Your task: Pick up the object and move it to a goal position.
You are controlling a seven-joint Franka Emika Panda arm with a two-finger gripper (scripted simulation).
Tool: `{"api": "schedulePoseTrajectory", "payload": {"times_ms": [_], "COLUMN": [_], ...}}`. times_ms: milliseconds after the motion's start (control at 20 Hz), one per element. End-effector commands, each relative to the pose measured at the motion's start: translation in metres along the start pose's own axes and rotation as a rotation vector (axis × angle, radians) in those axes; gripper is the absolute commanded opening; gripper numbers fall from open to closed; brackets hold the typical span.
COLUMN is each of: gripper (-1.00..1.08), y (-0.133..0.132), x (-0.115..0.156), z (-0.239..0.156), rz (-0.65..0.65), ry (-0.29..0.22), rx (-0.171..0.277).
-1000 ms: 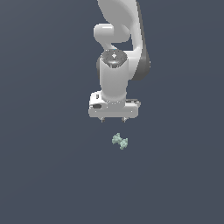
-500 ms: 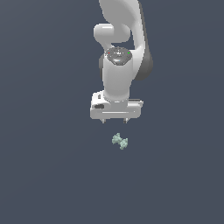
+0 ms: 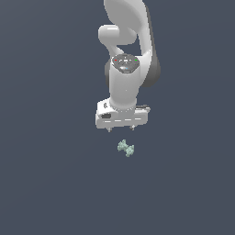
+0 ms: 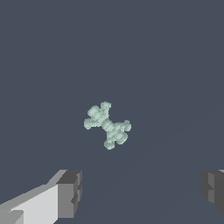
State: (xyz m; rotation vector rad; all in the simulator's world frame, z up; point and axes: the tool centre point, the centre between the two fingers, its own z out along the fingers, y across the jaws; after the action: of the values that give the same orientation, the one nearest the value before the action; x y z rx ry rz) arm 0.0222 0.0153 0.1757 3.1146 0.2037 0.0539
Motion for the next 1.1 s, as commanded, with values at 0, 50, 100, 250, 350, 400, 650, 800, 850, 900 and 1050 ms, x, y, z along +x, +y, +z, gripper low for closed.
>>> {"api": "schedulePoseTrajectory", "payload": {"times_ms": [0,50,100,250,350,400,650,800,850,900,1050], "gripper": [1.0,1.0,1.0,1.0,1.0,1.0,1.0,1.0,1.0,1.0,1.0], "y": [-0.001,-0.002,-0.002,-0.005,-0.006,-0.007,-0.012,-0.015,-0.016,-0.017,-0.02], "x": [0.002,0.002,0.003,0.006,0.008,0.009,0.013,0.016,0.017,0.018,0.02], "z": [0.005,0.007,0.009,0.017,0.023,0.026,0.042,0.052,0.055,0.058,0.066], "rz": [-0.043,-0.064,-0.086,-0.161,-0.218,-0.248,-0.395,-0.483,-0.513,-0.541,-0.619], "ry": [-0.003,-0.004,-0.005,-0.009,-0.011,-0.013,-0.018,-0.021,-0.022,-0.022,-0.023], "rx": [0.0,0.0,0.0,0.0,0.001,0.002,0.007,0.011,0.013,0.014,0.019]}}
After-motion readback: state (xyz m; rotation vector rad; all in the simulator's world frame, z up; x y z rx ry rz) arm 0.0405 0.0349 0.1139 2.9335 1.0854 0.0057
